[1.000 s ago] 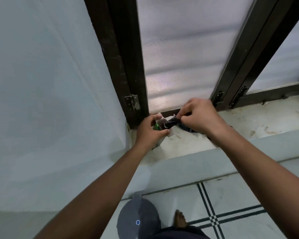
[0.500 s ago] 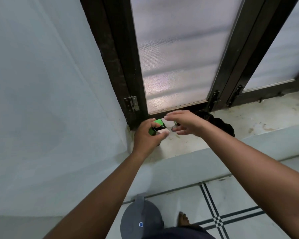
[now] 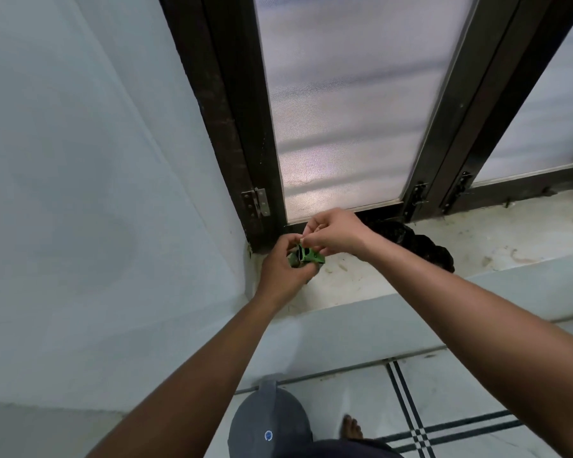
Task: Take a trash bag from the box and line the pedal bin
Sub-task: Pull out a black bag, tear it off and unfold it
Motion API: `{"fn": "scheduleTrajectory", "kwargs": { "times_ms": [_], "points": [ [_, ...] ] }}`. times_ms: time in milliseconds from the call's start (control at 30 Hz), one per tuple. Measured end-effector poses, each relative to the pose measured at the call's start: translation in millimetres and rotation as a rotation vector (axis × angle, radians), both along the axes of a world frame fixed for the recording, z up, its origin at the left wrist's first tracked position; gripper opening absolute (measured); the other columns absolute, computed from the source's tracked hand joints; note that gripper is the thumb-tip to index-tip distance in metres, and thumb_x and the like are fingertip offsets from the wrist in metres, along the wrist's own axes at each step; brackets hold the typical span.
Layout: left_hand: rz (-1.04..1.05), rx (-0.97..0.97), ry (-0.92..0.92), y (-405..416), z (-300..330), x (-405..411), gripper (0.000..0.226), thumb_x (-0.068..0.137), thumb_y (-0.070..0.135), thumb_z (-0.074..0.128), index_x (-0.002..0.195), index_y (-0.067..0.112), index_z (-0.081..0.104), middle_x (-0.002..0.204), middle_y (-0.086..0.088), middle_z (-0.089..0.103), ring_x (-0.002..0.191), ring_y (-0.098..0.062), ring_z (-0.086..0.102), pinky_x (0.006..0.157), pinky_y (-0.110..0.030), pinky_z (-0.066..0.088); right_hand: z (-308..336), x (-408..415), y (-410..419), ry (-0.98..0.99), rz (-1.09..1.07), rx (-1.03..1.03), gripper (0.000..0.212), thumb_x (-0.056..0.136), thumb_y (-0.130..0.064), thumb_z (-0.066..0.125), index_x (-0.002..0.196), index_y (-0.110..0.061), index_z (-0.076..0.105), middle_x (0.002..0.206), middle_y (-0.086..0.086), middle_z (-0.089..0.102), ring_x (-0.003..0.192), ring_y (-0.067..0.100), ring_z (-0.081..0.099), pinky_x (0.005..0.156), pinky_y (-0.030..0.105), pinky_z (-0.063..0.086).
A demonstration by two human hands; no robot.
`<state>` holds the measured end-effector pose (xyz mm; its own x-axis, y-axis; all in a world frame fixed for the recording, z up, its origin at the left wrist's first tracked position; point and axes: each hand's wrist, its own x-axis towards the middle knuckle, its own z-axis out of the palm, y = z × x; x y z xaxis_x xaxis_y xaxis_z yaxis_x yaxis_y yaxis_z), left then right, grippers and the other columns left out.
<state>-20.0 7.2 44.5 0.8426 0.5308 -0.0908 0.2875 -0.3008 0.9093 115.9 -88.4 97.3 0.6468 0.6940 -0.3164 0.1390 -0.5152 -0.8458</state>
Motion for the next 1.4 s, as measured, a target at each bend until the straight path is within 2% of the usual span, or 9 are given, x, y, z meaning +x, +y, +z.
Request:
{"fn": "scheduleTrajectory", "kwargs": {
  "times_ms": [233, 367, 533, 700, 800, 900, 1033, 1167, 1400],
  "points": [
    [0.029, 0.041, -0.017, -0.8, -2.9, 5.7, 0.054, 0.084, 0.024, 0.084, 0.127, 0.024, 0.052, 0.111, 0.012, 0.063, 0.096, 0.003, 0.061, 0.069, -0.008, 0.047, -16.2, -9.6, 8.3, -0.410, -0.058, -0.083, 0.002, 0.074, -0.020, 0.077, 0.076, -0.020, 0.076, 0.076, -0.003, 0.071, 0.075, 0.014, 0.067, 0.068, 0.030, 0.056],
    [0.070, 0.077, -0.016, -4.9, -10.5, 7.7, 0.046, 0.088, 0.030, 0.079, 0.116, 0.024, 0.044, 0.098, 0.013, 0.060, 0.087, -0.006, 0.064, 0.068, -0.024, 0.056, -36.8, -18.8, 1.8, -0.570, -0.073, -0.060, 0.006, 0.085, -0.029, 0.078, 0.089, -0.025, 0.081, 0.095, -0.004, 0.061, 0.089, 0.016, 0.059, 0.073, 0.028, 0.045],
    [0.026, 0.120, 0.055, -10.2, -23.2, 18.1, 0.037, 0.093, 0.029, 0.074, 0.108, 0.026, 0.040, 0.094, 0.004, 0.063, 0.076, -0.008, 0.061, 0.057, -0.014, 0.042, -50.8, -11.4, -5.8, -0.378, -0.201, -0.084, 0.027, 0.092, -0.044, 0.069, 0.101, -0.020, 0.080, 0.108, -0.008, 0.050, 0.106, 0.013, 0.056, 0.090, 0.033, 0.050],
    [-0.030, 0.315, 0.150, -4.0, -40.4, 25.3, 0.041, 0.091, 0.028, 0.076, 0.104, 0.032, 0.038, 0.110, -0.002, 0.061, 0.097, -0.022, 0.061, 0.068, -0.028, 0.047, -44.9, -7.5, -17.0, 0.085, -0.282, 0.104, 0.035, 0.088, -0.037, 0.068, 0.107, -0.008, 0.065, 0.100, -0.004, 0.063, 0.089, 0.011, 0.061, 0.069, 0.027, 0.043],
    [-0.051, 0.661, 0.303, 4.8, -37.0, 28.3, 0.035, 0.093, 0.024, 0.068, 0.116, 0.031, 0.043, 0.121, -0.004, 0.057, 0.112, -0.031, 0.052, 0.077, -0.043, 0.053, -47.8, 4.0, -34.8, -0.075, -0.261, 0.010, 0.023, 0.088, -0.028, 0.065, 0.095, -0.011, 0.080, 0.088, -0.004, 0.073, 0.088, 0.012, 0.063, 0.076, 0.028, 0.047],
    [-0.064, 0.851, 0.398, 11.1, -35.3, 33.7, 0.038, 0.090, 0.003, 0.060, 0.118, 0.026, 0.047, 0.131, -0.008, 0.047, 0.117, -0.035, 0.042, 0.070, -0.040, 0.044, -57.7, 19.6, -64.7, -0.255, -0.432, -0.082, 0.031, 0.087, -0.017, 0.064, 0.111, -0.022, 0.082, 0.117, -0.003, 0.078, 0.111, 0.016, 0.069, 0.102, 0.027, 0.051],
    [-0.026, 1.004, 0.462, 6.0, -39.4, 39.6, 0.042, 0.081, -0.007, 0.060, 0.111, 0.020, 0.048, 0.126, -0.010, 0.046, 0.114, -0.036, 0.044, 0.064, -0.042, 0.050, -82.3, 46.9, -97.3, -0.500, -0.300, -0.377, 0.051, 0.086, -0.015, 0.067, 0.135, -0.028, 0.068, 0.139, 0.000, 0.059, 0.125, 0.028, 0.055, 0.097, 0.038, 0.053],
    [-0.046, 1.062, 0.513, 0.5, -37.9, 38.5, 0.040, 0.078, -0.001, 0.063, 0.109, 0.020, 0.048, 0.119, -0.007, 0.050, 0.111, -0.033, 0.048, 0.068, -0.041, 0.051, -103.1, 56.8, -103.7, -0.406, -0.164, -0.570, 0.074, 0.085, -0.033, 0.075, 0.153, -0.038, 0.047, 0.150, 0.002, 0.046, 0.132, 0.030, 0.046, 0.097, 0.045, 0.053],
    [-0.028, 1.059, 0.634, 7.9, -38.1, 39.6, 0.046, 0.083, 0.005, 0.069, 0.122, 0.015, 0.048, 0.129, -0.010, 0.051, 0.118, -0.033, 0.050, 0.075, -0.041, 0.054, -108.8, 66.7, -97.8, -0.445, -0.146, -0.574, 0.029, 0.095, -0.029, 0.060, 0.119, -0.039, 0.075, 0.130, -0.001, 0.060, 0.126, 0.031, 0.051, 0.101, 0.048, 0.049]
  ]
}}
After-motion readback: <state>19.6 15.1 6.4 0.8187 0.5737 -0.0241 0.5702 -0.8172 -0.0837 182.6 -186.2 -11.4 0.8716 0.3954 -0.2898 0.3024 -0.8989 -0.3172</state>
